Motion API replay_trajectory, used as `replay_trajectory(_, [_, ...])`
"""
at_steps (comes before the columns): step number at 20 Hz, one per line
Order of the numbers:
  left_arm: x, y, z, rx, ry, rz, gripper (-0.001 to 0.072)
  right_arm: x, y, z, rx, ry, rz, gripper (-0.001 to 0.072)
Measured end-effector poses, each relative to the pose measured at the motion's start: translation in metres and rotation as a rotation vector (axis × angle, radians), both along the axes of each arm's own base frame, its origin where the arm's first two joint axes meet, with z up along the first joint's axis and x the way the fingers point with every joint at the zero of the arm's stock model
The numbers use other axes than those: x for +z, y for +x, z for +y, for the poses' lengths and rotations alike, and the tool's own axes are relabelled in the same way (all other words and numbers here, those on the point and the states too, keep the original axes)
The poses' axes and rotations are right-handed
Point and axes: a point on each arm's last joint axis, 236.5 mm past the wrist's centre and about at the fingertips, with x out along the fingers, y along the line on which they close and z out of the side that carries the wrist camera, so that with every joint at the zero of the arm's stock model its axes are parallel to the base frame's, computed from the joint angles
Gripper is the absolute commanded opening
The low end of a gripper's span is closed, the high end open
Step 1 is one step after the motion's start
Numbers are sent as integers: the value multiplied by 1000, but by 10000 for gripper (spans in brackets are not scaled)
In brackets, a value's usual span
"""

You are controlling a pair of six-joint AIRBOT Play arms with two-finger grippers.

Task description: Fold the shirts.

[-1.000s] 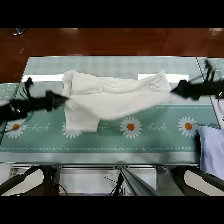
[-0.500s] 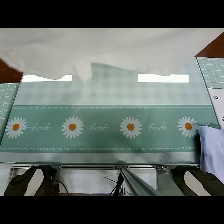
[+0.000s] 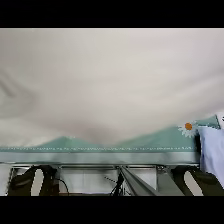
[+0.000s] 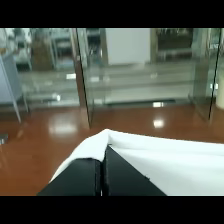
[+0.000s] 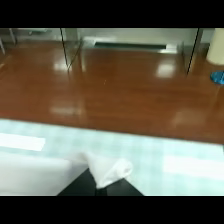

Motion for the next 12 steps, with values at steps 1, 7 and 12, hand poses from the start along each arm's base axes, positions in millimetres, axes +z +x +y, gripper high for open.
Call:
replay_trajectory(1, [-17, 8, 4, 4, -21, 53, 24, -10, 2, -1, -2, 4, 39, 18])
replay_trajectory(7, [-153, 95, 14, -76, -225, 437, 24, -119, 65, -4, 31, 78, 339, 18])
replay_trajectory(12, [-260, 189, 11, -173, -430, 681, 24, -228, 170, -7, 52, 209, 507, 18])
